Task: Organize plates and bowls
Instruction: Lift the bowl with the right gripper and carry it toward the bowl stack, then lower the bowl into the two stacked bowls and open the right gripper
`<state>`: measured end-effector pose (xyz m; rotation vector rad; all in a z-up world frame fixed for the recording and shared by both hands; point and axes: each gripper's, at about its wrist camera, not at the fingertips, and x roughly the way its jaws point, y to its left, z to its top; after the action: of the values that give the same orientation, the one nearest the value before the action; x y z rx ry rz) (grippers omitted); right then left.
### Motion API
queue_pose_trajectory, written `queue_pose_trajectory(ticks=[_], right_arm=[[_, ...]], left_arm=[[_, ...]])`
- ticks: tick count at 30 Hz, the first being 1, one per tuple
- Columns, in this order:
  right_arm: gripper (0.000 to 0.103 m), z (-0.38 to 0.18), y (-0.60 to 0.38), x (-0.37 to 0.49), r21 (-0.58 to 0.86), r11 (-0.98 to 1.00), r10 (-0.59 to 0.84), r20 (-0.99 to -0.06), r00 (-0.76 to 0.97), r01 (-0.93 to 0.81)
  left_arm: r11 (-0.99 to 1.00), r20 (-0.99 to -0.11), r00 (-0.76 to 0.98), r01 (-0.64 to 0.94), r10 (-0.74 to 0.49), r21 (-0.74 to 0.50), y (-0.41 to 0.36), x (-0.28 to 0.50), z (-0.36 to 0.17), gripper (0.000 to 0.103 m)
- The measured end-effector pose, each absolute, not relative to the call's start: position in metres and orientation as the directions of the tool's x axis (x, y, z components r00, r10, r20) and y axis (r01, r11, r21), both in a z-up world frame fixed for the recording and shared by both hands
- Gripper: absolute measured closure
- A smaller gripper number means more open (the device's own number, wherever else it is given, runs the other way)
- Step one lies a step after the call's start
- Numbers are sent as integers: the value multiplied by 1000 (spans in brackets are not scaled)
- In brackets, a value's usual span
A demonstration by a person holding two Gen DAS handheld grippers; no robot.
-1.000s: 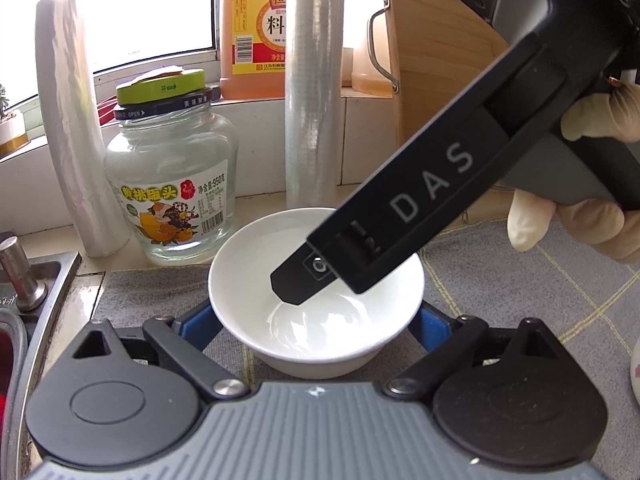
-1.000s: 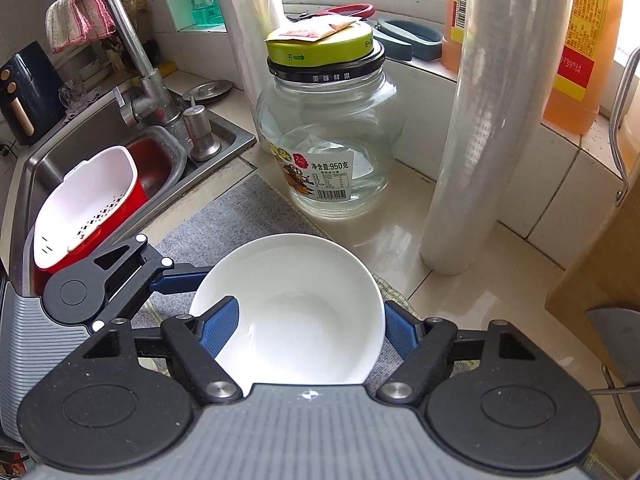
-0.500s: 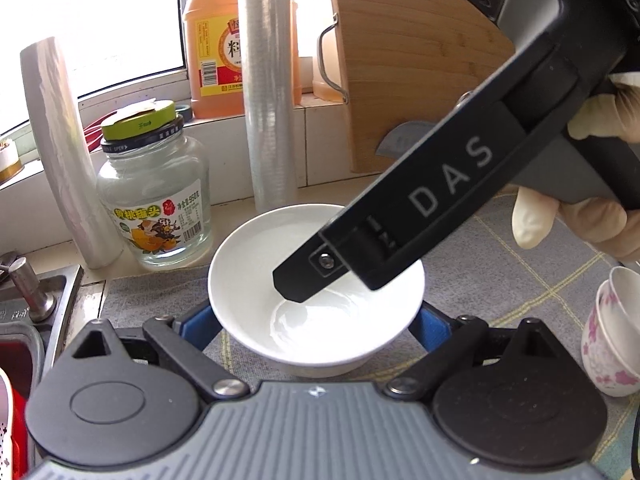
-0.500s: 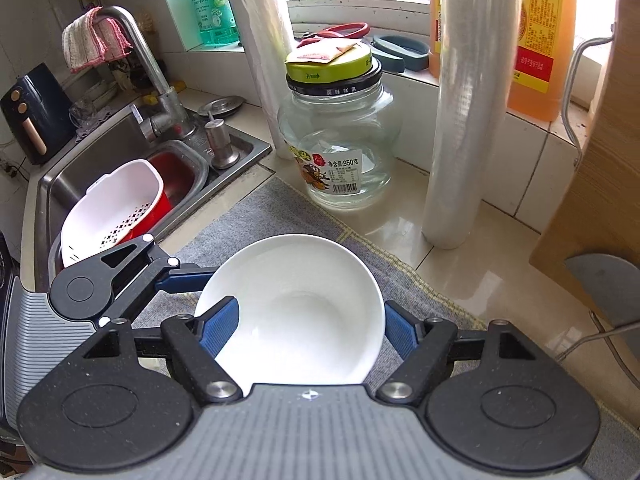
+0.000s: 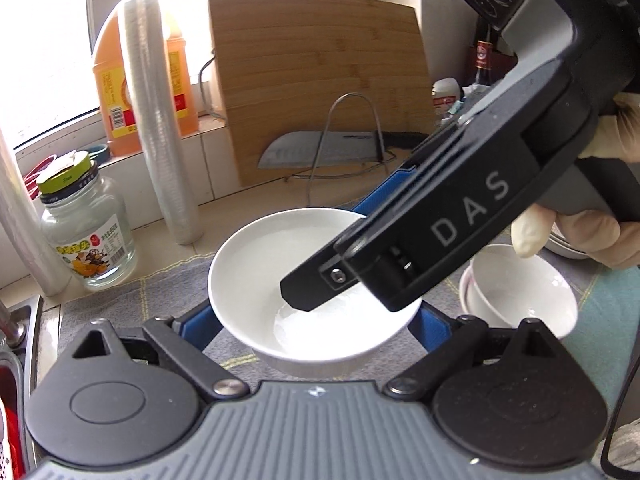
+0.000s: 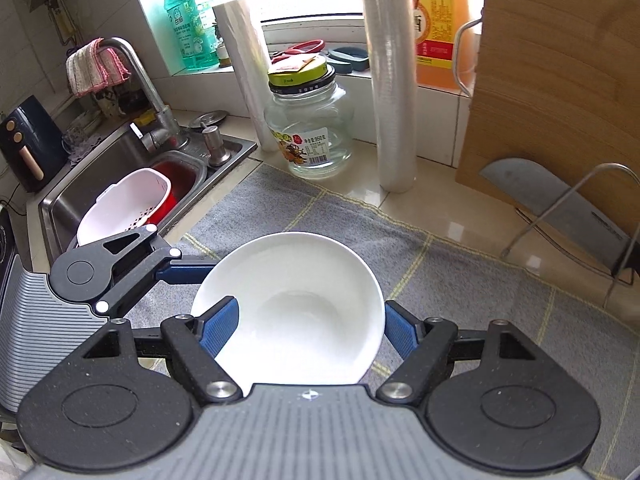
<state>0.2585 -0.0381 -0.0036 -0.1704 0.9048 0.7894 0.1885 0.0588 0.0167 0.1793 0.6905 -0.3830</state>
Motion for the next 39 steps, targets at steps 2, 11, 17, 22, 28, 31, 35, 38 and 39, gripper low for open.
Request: queue_pose_trajectory(ticks=[2,11,17,22,28,31,35,38,39], right_arm=[[20,-1,-52,249,184,731,534,-754,383,-657],[20,10,-107,217,172,815,479,-737,476,-553],[20,15,-141,199,156,863,428,-731,531,-480],[20,15,-163,187,145,895,384,-732,563,-422],[20,10,-180,177,151,918,349,-745,568,-366],[20,5,-183,174,147,925,335,-752,567,-351],[20,-2,-184,174,155,926,334,-761,556,-344],[20,-7,-180,175,155,925,335,-766,549,-348],[20,-9,-179,176,154,924,335,-767,547,-350]], left_arm=[[903,-649,697,428,-304,36,49,184,21,7],[834,-625,666,551,-408,43,4,167,36,7],[778,-618,627,627,-474,39,-24,166,37,7],[740,-617,595,672,-515,31,-43,163,34,7],[702,-629,553,712,-546,16,-57,163,27,7],[693,-637,537,721,-553,7,-59,163,24,7],[692,-648,525,722,-551,-3,-59,164,18,7],[696,-654,518,718,-551,-19,-54,164,13,7],[698,-658,514,715,-551,-26,-53,166,10,7]])
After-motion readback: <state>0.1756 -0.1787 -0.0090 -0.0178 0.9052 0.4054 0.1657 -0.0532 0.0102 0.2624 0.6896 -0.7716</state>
